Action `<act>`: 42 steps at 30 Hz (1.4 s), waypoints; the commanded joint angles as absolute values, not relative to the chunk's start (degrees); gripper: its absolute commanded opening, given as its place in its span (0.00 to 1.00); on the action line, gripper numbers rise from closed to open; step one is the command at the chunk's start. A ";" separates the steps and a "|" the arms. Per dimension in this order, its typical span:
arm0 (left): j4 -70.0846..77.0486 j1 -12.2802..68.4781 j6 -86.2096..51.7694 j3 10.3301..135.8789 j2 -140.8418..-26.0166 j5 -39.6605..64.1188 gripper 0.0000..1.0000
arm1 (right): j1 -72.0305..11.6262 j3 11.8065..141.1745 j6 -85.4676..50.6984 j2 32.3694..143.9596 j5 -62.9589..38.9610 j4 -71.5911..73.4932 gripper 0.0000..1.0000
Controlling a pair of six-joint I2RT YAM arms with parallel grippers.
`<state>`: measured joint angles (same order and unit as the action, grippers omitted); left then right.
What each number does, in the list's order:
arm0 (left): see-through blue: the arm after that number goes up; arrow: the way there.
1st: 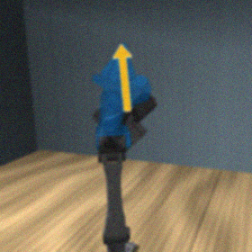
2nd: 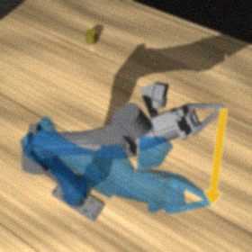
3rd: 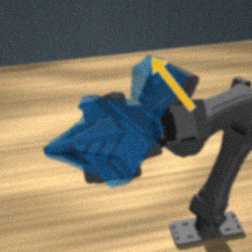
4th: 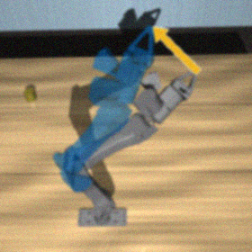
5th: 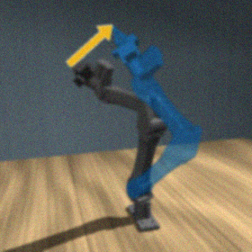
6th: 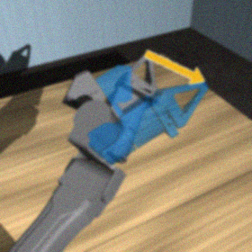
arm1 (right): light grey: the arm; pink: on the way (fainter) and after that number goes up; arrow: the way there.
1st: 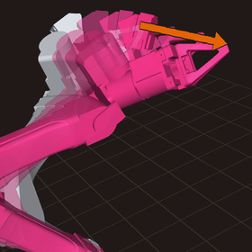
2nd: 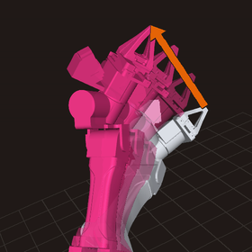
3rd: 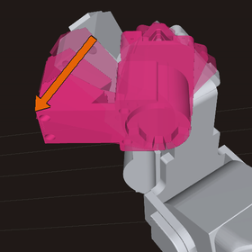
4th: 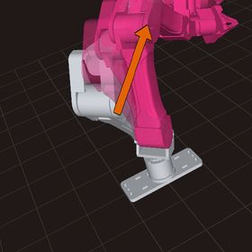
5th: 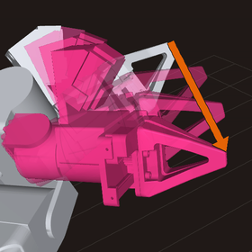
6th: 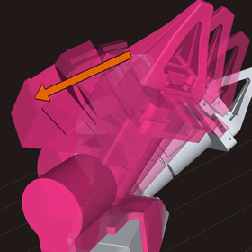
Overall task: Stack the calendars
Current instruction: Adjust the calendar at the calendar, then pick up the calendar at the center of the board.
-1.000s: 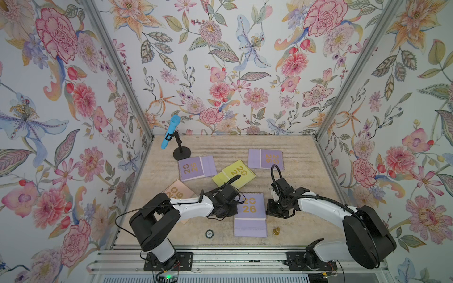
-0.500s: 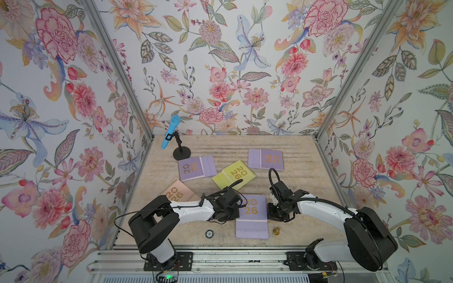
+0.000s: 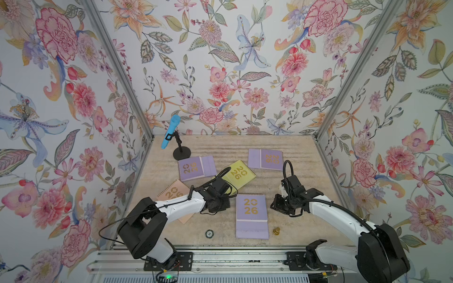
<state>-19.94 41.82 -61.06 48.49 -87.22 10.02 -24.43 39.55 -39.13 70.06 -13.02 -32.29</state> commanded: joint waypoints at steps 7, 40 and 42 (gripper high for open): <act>-26.93 28.09 -45.21 66.33 -97.55 10.66 0.00 | -22.46 46.48 -49.24 75.44 -15.16 -22.48 0.42; -27.06 21.98 -42.19 104.44 -133.77 20.09 0.00 | -28.90 61.00 -67.48 106.48 -20.89 0.79 0.70; -27.08 21.97 -41.93 103.80 -133.68 20.19 0.00 | -29.26 60.69 -68.51 107.11 -20.83 2.16 0.71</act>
<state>-26.17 22.44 -42.81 103.28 -132.77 19.38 -28.67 59.59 -65.67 105.84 -20.64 -0.10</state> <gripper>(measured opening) 0.047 0.708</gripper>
